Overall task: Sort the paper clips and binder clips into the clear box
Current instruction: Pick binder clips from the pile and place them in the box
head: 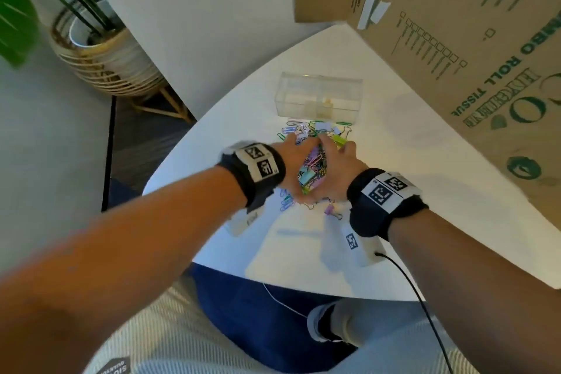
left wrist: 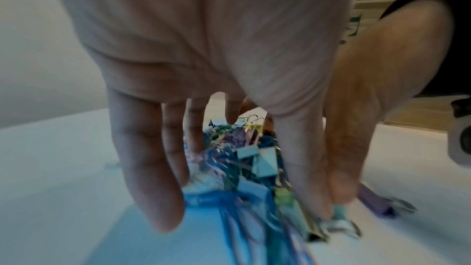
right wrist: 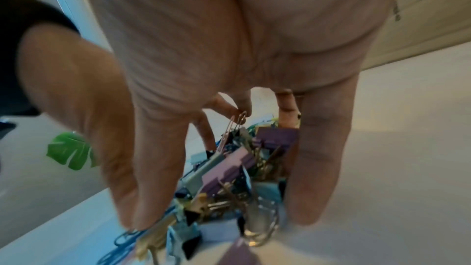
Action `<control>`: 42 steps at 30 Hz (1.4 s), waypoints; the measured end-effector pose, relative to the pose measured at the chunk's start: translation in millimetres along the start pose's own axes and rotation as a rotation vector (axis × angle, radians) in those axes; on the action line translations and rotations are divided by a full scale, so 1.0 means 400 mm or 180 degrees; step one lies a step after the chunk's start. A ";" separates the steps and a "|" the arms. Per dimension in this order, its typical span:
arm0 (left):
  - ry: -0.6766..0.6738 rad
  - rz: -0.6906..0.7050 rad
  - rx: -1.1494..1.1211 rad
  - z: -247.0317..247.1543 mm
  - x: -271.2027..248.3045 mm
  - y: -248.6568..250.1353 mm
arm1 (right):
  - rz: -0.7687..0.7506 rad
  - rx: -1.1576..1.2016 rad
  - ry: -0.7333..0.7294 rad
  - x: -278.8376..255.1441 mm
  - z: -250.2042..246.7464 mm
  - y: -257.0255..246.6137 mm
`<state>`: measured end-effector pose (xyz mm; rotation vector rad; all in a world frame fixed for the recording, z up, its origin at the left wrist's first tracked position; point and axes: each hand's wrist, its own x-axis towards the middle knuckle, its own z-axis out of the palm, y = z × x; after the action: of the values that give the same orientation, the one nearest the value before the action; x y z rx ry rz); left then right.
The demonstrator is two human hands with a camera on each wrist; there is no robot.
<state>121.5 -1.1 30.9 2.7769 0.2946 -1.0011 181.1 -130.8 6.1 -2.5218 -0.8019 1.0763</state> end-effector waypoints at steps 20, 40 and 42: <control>0.0787 -0.0062 -0.1021 0.110 -0.054 0.008 | 0.0549 -0.0228 0.0319 -0.081 0.061 -0.046; 0.1713 0.0327 -0.2796 0.195 -0.099 -0.003 | 0.0658 0.1022 0.1303 -0.041 0.065 -0.079; 0.1825 0.0281 -0.2862 0.202 -0.093 -0.013 | 0.0748 0.1669 0.1341 -0.053 0.052 -0.069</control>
<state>42.9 -19.2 -6.7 2.1170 0.5258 0.0286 143.4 -120.3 16.4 -2.2852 -0.0893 0.6590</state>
